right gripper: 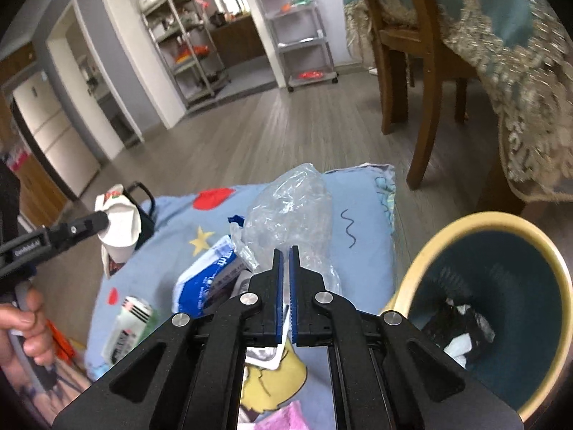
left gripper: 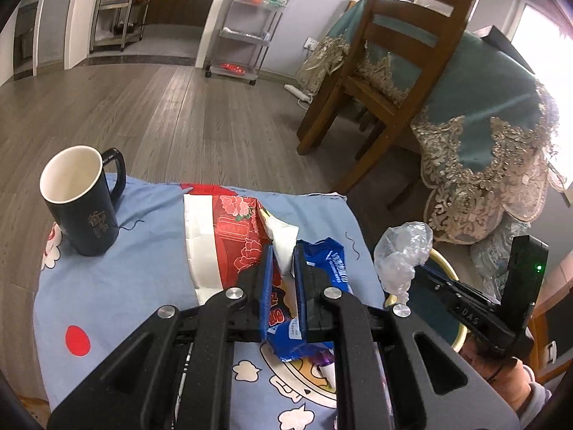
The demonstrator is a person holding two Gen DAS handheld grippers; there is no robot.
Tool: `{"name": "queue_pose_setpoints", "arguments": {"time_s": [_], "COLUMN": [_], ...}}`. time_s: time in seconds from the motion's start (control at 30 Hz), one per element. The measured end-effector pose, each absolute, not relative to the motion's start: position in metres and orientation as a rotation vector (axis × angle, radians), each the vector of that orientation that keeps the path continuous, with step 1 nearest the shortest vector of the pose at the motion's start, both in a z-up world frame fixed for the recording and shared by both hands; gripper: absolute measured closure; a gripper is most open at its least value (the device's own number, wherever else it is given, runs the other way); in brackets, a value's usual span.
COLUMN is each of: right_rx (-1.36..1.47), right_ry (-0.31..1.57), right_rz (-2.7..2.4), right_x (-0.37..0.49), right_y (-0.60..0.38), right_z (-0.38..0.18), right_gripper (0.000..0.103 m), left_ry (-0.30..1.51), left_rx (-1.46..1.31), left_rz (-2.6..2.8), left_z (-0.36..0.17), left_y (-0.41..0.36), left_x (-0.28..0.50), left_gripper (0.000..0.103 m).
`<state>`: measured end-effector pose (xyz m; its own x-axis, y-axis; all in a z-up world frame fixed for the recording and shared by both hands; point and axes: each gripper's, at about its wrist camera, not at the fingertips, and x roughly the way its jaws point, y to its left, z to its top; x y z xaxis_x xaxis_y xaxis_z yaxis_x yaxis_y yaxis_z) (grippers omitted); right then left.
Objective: Collect trash
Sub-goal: 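Carry both items over the bin and open both tools to drop them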
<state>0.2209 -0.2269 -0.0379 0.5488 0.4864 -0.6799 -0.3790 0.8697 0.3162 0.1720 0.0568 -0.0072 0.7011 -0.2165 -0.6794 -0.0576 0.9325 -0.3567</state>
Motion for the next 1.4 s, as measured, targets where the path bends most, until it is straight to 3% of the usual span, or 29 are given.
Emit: {"name": "queue_pose_setpoints", "arguments": {"time_s": [0.7,1.27,1.33,1.4], "right_rx": [0.218,0.307,0.317,0.338], "right_ry": [0.724,0.826,0.859,0.868], "right_rz": [0.422,0.182,0.158,0.142], "right_x": [0.146,0.159,0.164,0.165], "right_y": [-0.303,-0.383,-0.387,-0.392], "right_z": [0.001,-0.041,-0.048,-0.050], "right_gripper": [0.099,0.098,0.090,0.074], "left_ry": [0.767,0.824,0.832,0.840], "left_rx": [-0.311,-0.227,-0.218,-0.212], "left_rz": [-0.301,-0.472,-0.485,-0.498], "left_z": [0.017,0.007,0.005,0.002], "left_y": [-0.029,-0.133,-0.143,-0.152], "left_x": [0.166,0.177,0.178,0.180], "left_gripper": [0.092,0.092,0.092,0.092]}}
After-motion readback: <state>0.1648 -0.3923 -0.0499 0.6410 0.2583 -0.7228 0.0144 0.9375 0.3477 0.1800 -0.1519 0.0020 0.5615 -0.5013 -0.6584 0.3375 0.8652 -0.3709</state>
